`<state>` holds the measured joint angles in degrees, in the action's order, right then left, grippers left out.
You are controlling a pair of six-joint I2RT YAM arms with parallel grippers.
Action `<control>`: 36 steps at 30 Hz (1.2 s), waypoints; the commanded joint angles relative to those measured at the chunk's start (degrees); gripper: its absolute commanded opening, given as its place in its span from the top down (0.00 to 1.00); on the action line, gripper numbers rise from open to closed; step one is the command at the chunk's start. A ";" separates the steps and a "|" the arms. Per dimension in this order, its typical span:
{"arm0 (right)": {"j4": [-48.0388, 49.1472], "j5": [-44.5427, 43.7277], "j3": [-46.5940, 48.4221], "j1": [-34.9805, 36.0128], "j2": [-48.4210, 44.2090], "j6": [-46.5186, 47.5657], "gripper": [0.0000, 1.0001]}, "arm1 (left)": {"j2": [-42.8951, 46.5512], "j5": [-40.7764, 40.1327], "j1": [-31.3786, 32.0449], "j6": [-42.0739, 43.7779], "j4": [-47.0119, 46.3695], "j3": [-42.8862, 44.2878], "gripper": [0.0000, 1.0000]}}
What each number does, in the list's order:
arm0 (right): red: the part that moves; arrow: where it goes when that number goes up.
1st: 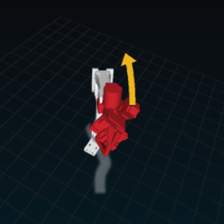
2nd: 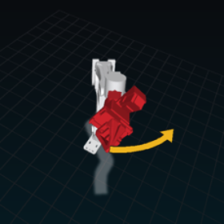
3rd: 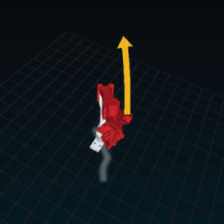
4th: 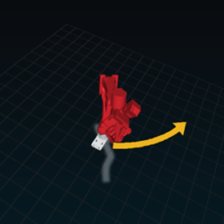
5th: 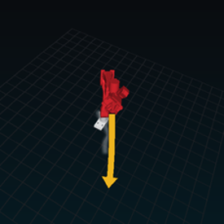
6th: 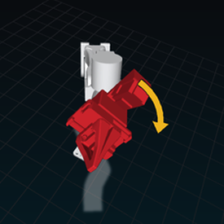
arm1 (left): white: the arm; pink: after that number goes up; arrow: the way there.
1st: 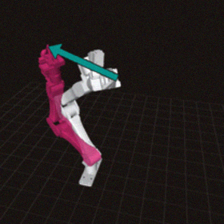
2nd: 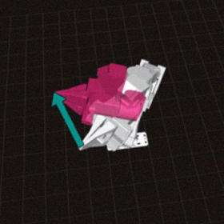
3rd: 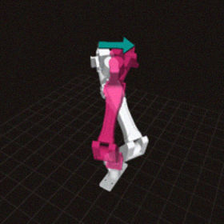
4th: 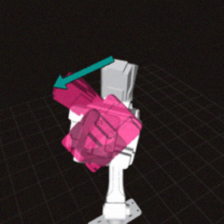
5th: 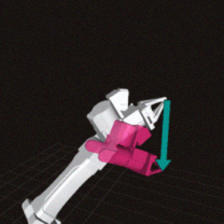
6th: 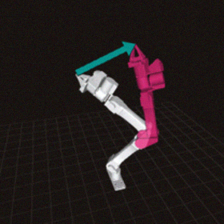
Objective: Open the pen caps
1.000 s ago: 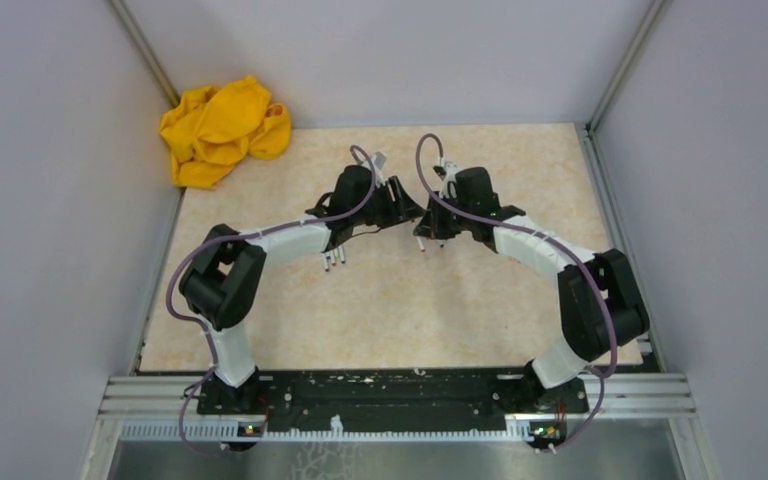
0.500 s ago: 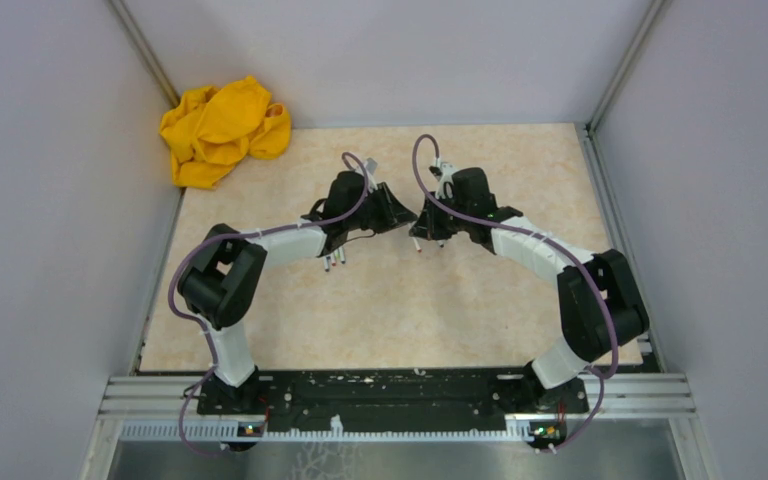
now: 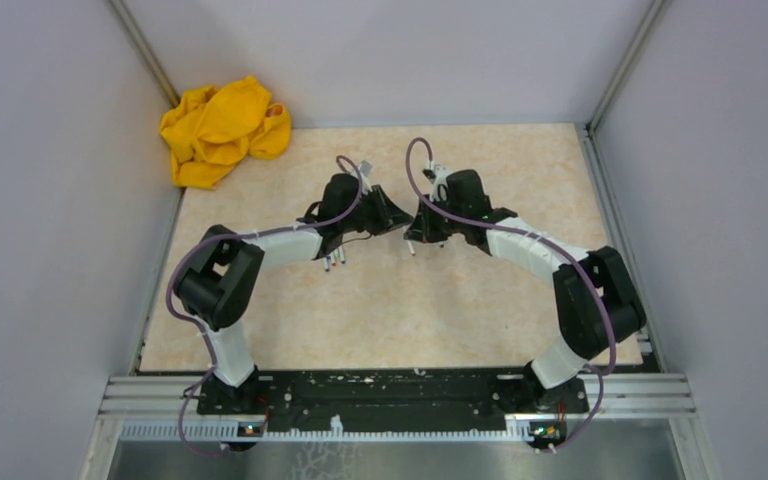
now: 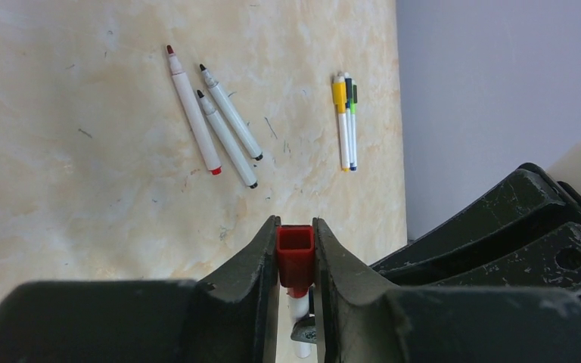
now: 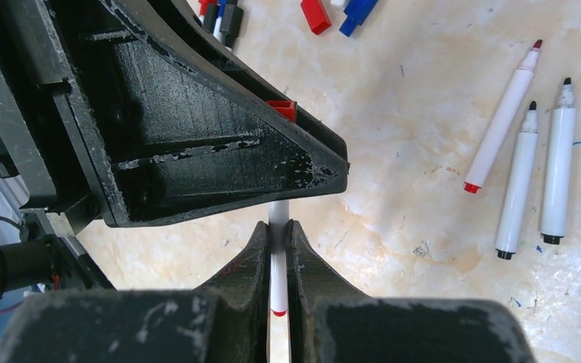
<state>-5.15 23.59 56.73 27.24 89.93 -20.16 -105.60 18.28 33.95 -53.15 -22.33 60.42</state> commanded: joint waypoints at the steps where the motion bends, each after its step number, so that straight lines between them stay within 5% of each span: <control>1: 2.05 1.07 1.21 0.79 0.86 0.44 1.00 | 2.02 0.86 -1.07 -0.78 -2.51 -1.47 0.91; 3: 2.22 0.87 1.22 0.93 1.16 0.43 1.00 | 2.07 1.26 -1.22 -0.90 -2.63 -1.46 1.00; 12: 3.60 0.26 2.45 1.31 1.87 -0.38 0.81 | 2.59 2.17 -1.30 -2.25 -3.76 -2.59 1.00; 20: 4.59 0.20 3.76 1.85 4.45 -0.82 0.80 | 2.86 2.87 -1.42 -3.30 -4.46 -2.85 1.00; 30: 4.51 0.10 5.72 2.46 6.46 -0.70 0.81 | 1.91 3.57 -1.51 -4.99 -5.35 -2.60 1.00; 33: 3.92 -0.12 5.91 2.46 6.80 -0.37 1.00 | 1.99 2.81 -1.60 -4.83 -4.95 -2.59 1.00; 36: 2.62 -0.88 5.95 2.53 6.72 0.18 1.00 | 2.19 0.56 -1.89 -4.44 -3.84 -2.71 1.00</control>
<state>-2.20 24.36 60.12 29.15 96.20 -21.06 -104.88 19.68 32.14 -56.16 -24.43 57.89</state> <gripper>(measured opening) 0.038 0.242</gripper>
